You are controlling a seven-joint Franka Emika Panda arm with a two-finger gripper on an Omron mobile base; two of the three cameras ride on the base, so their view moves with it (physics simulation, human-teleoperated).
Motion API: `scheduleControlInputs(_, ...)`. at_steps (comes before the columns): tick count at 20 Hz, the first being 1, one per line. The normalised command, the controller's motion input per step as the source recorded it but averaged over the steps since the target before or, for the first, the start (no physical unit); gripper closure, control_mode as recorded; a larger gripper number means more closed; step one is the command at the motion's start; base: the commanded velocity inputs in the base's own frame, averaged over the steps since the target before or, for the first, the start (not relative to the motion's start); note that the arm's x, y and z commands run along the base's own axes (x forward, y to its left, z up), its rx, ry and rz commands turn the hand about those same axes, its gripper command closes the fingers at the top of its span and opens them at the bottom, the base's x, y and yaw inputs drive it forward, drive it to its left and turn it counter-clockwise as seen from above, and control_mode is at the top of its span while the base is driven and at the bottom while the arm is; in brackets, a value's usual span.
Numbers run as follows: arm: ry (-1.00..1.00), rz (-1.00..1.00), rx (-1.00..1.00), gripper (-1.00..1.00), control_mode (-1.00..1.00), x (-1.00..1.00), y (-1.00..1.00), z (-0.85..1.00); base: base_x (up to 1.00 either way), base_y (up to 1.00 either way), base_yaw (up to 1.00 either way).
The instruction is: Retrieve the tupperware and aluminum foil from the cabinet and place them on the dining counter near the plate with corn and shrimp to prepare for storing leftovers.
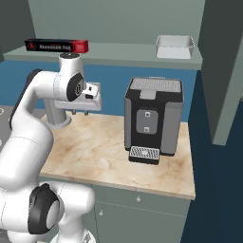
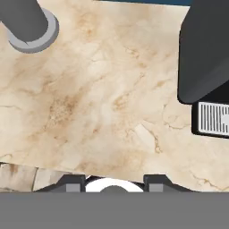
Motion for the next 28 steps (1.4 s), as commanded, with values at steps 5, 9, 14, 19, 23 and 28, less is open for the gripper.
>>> scheduleControlInputs(5,-0.22,0.02,0.00,-1.00,-1.00,-0.04,0.00,0.28,0.00,0.00,0.00)
scheduleControlInputs(9,-0.33,0.07,0.04,-1.00,-1.00,0.00,0.00,0.62,0.00,0.00,0.00)
scheduleControlInputs(14,-0.26,0.09,0.07,-1.00,-1.00,0.25,0.00,0.68,0.00,0.00,0.00)
scheduleControlInputs(19,-0.22,0.11,0.09,-1.00,-1.00,0.50,0.00,0.77,0.00,0.00,0.00)
scheduleControlInputs(23,-0.24,0.13,0.08,-1.00,-1.00,0.56,0.00,0.73,0.00,0.00,0.00)
scheduleControlInputs(28,-0.16,0.14,0.03,-1.00,-1.00,0.61,0.00,0.53,0.00,0.00,0.00)
